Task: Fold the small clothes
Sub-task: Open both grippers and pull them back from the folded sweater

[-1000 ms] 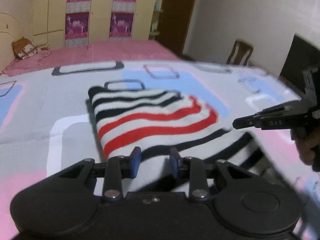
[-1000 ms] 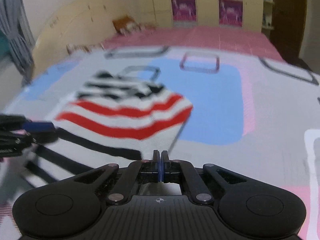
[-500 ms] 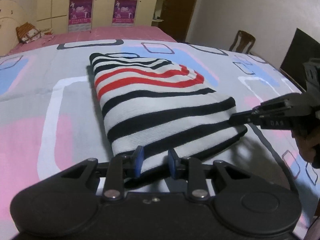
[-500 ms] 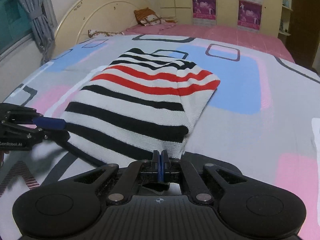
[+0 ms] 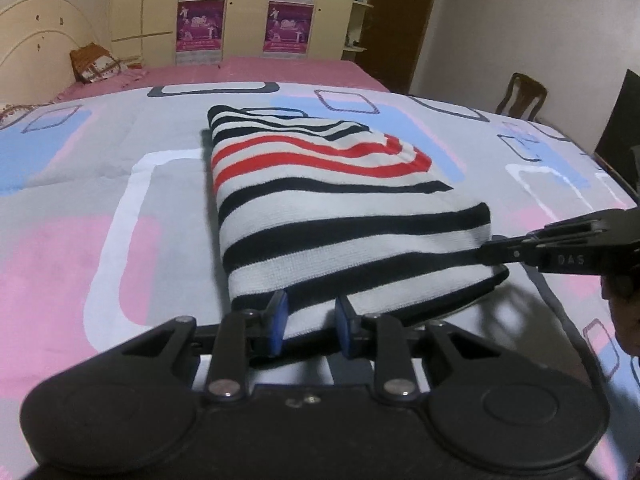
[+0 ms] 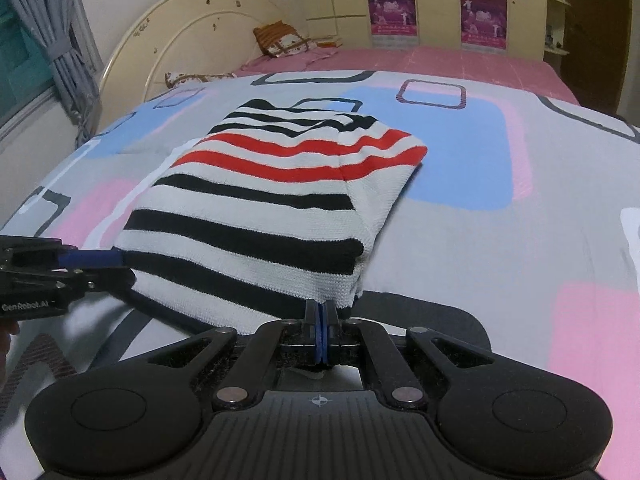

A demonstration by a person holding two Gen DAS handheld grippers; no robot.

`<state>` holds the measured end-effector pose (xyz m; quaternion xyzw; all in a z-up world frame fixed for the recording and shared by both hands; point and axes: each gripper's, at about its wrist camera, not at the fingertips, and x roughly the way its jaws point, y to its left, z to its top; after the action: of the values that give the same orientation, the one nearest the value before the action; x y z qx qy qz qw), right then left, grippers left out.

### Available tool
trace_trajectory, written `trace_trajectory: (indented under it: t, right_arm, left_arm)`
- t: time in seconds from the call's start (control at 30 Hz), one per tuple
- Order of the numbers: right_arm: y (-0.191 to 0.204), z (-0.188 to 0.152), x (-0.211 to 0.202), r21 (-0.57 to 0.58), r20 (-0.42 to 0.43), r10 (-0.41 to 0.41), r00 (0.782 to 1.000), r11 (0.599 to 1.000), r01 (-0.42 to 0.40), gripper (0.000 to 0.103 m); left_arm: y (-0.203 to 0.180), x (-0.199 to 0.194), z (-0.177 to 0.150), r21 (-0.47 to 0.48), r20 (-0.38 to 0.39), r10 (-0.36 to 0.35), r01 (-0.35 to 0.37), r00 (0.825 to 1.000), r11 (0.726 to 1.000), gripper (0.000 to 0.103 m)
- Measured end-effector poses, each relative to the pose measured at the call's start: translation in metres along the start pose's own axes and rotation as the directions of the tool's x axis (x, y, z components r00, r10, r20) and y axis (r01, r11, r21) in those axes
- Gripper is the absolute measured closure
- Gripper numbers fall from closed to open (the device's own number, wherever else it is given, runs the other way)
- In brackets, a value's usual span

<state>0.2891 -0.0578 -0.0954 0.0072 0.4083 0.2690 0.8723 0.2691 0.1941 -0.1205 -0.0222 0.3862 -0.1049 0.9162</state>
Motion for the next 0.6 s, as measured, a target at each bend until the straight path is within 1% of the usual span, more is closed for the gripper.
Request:
trace_trajectory:
  t: [0.2, 0.33, 0.4, 0.43, 0.47, 0.5, 0.53, 0.57, 0.6]
  right_arm:
    - [-0.002, -0.001, -0.002, 0.023, 0.006, 0.006, 1.0, 1.0, -0.006, 0.103]
    - [0.0, 0.0, -0.004, 0.018, -0.003, 0.002, 1.0, 1.0, -0.002, 0.103]
    - [0.0, 0.001, -0.006, 0.02, 0.0, 0.004, 1.0, 1.0, -0.004, 0.103]
    - [-0.001, 0.001, -0.009, 0.031, 0.004, 0.008, 1.0, 0.999, -0.008, 0.102]
    - [-0.001, 0.0, -0.012, 0.044, 0.007, 0.005, 1.0, 0.999, -0.006, 0.102]
    - [-0.001, -0.002, -0.015, 0.052, 0.009, -0.013, 1.0, 0.999, 0.012, 0.1]
    - [0.0, -0.004, -0.018, 0.053, 0.012, -0.055, 0.998, 0.997, 0.054, 0.062]
    - [0.0, -0.007, -0.022, 0.053, 0.019, -0.111, 0.994, 0.992, 0.11, 0.0]
    - [-0.001, -0.012, -0.028, 0.054, 0.052, -0.141, 0.989, 0.989, 0.138, 0.002]
  left_arm:
    - [-0.01, -0.001, -0.001, 0.018, 0.003, 0.049, -0.049, 0.999, 0.999, 0.078]
    - [-0.013, 0.0, 0.0, 0.001, -0.002, 0.073, -0.073, 0.997, 0.997, 0.078]
    - [-0.016, 0.0, 0.0, -0.001, -0.002, 0.09, -0.09, 0.996, 0.996, 0.074]
    - [-0.017, 0.0, 0.001, -0.003, -0.002, 0.092, -0.092, 0.996, 0.996, 0.065]
    - [-0.02, -0.001, 0.001, -0.001, 0.004, 0.09, -0.09, 0.996, 0.996, 0.042]
    - [-0.025, -0.002, 0.0, 0.01, 0.011, 0.104, -0.104, 0.995, 0.995, 0.025]
    - [-0.032, -0.004, -0.001, 0.035, 0.019, 0.152, -0.153, 0.988, 0.988, 0.0]
    - [-0.039, -0.006, -0.003, 0.059, 0.04, 0.197, -0.199, 0.98, 0.978, 0.001]
    - [-0.042, -0.008, -0.006, 0.071, 0.038, 0.204, -0.206, 0.978, 0.976, 0.001]
